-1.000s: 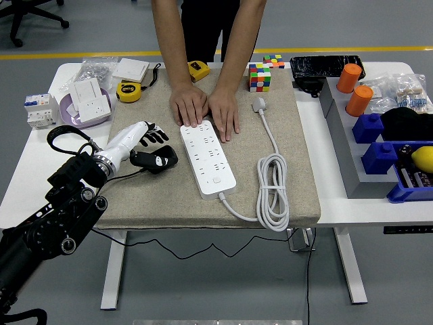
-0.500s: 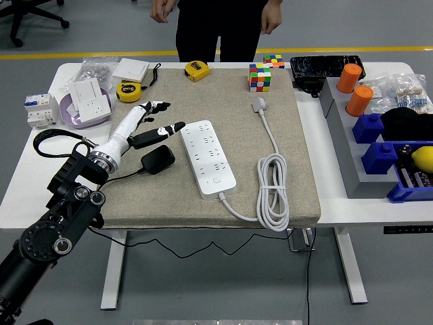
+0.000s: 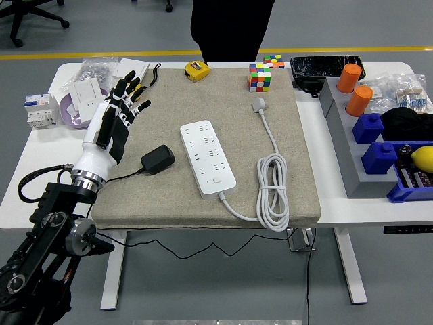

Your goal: Pick up the plug,place it near the board,insert it into the board,press the button

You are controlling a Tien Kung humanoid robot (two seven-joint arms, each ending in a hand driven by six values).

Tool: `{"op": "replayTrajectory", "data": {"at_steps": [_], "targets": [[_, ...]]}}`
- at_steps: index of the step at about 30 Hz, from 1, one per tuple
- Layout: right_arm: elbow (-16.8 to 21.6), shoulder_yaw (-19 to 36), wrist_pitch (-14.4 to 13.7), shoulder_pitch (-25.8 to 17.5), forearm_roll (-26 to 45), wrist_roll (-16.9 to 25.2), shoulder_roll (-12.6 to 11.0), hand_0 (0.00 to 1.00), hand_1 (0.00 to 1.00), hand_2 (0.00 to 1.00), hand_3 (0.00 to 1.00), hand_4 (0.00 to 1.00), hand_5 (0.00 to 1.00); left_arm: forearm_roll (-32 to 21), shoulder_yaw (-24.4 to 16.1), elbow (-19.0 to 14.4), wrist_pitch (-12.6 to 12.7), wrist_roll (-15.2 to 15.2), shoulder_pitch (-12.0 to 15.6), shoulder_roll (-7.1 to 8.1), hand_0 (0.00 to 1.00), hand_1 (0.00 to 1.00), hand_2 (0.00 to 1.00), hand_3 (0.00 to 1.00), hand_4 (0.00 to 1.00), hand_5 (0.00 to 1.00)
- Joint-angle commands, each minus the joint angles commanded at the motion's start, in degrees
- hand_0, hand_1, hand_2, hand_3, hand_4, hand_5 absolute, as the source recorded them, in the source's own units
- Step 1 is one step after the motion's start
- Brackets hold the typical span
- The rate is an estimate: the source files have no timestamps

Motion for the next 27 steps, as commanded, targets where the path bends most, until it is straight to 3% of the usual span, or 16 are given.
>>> {"op": "replayTrajectory", "data": {"at_steps": [3,4,5,11,21,23,27], "targets": [[0.0,-0.3,0.0,0.1,0.1,0.0,-0.2,0.942,0.887,0.833,0.837,0.998,0.934,-5.2,-0.6,-1.0,-0.1,0.1,2.3,-0.53,0.838,0.93,0.954,0.998,0.998,0.661],[0.0,-0.4,0.0,0.1,0.1,0.0,-0.3,0.942,0.887,0.833,0.837,0.998,0.934,-5.5,-0.6,-1.1,-0.3,0.2,2.8,-0.61,0.838,0.93,0.954,0.998,0.998,0.661],[0.0,-0.5,0.0,0.1,0.0,0.0,-0.3,0.942,0.888,0.831,0.836,0.998,0.931,-5.8,-0.7,-1.2,-0.4,0.4,3.4,-0.63,0.869,0.928,0.943,0.998,0.998,0.773],[0.0,-0.3,0.1,0.0,-0.4,-0.1,-0.5,0.942,0.888,0.831,0.836,0.998,0.931,-5.0,-0.2,-1.5,-0.5,0.6,5.4,-0.43,0.872,0.932,0.934,0.998,0.998,0.77],[0.0,-0.7,0.0,0.3,0.1,0.0,-0.4,0.941,0.888,0.831,0.836,0.998,0.93,0.6,0.5,-1.4,-1.0,2.3,5.8,0.1,0.852,0.915,0.92,0.986,0.998,0.743],[0.0,-0.6,0.0,0.2,0.0,0.0,-0.3,0.941,0.888,0.83,0.836,0.998,0.929,2.7,0.3,-1.1,-1.0,2.8,5.8,0.24,0.815,0.873,0.886,0.932,0.998,0.73],[0.0,-0.4,0.0,0.1,-0.2,-0.1,-0.3,0.941,0.888,0.83,0.836,0.998,0.929,8.4,0.3,-0.5,-1.1,4.2,6.0,0.83,0.815,0.873,0.886,0.932,0.998,0.73]]}}
